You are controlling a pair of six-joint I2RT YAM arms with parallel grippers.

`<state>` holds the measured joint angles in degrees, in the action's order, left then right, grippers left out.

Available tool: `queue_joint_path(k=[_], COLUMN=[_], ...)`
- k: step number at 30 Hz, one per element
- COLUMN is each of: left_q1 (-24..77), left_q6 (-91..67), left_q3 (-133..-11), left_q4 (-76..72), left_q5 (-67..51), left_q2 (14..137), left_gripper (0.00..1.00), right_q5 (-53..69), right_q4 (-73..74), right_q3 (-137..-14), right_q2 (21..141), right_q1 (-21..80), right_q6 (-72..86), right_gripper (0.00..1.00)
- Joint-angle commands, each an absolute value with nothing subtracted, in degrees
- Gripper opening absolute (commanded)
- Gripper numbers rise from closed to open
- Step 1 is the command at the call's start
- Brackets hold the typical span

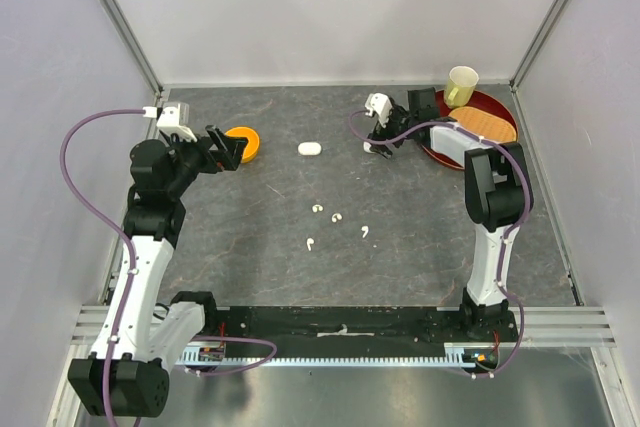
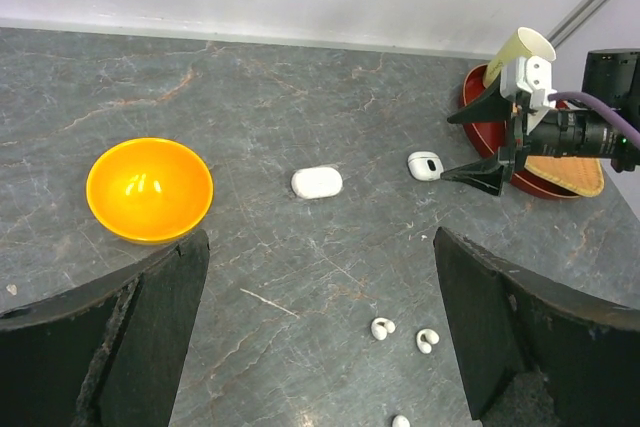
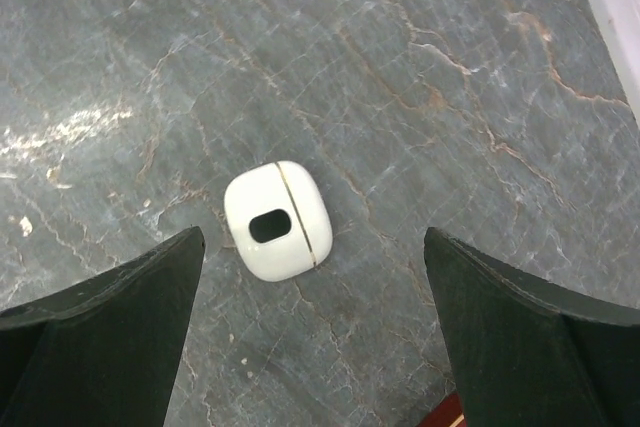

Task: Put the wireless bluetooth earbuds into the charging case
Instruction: Pick up the charging case at the center of the board.

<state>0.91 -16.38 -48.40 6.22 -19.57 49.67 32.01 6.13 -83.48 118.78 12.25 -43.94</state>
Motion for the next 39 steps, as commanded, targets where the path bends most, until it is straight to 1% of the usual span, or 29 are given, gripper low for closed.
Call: queue_joint_path(k=[1,2,5,9,15,25,30,39], left_q1=[0.5,0.5,0.3,0.3,-1.7,-3.2,-3.6,-3.8], left_q6=[-14.9,-15.0,-15.0,-15.1,-15.6,-16.4,-16.7,-16.8], left_q3=[-48.4,-48.4,-48.4,-48.4,-48.4,-48.5,-48.5,-48.5], left_q4=[3.8,3.7,3.4,3.4,3.1,2.8,2.8,2.8], left_q5=[-21.8,-22.0,-22.7,-23.0,-24.3,-25.8,-26.0,-26.5], left_q2=[50.0,50.1,50.3,50.4,51.2,52.2,52.5,52.5], left_gripper=[0.99,0.99,0.99,0.99,0.99,0.99,0.99,0.99], right_q5=[36.5,37.2,38.8,39.5,41.0,45.0,46.8,47.9], right_q4=[10.3,13.8,18.1,20.7,31.5,38.2,40.9,47.0], right_q3=[-85.2,-86.3,-90.0,-92.9,-102.9,-109.2,-110.1,-112.9], right_q2=[118.9,120.1,122.5,125.2,131.6,136.8,137.4,139.0], right_q1=[12.6,12.3,11.1,10.1,9.5,9.1,9.1,9.1], right_q6=[-54.8,-56.7,-61.2,-64.2,-69.7,-71.3,-71.9,-73.1], right_gripper=[0.98,0.98,0.98,0.98,0.94,0.91,0.88,0.86])
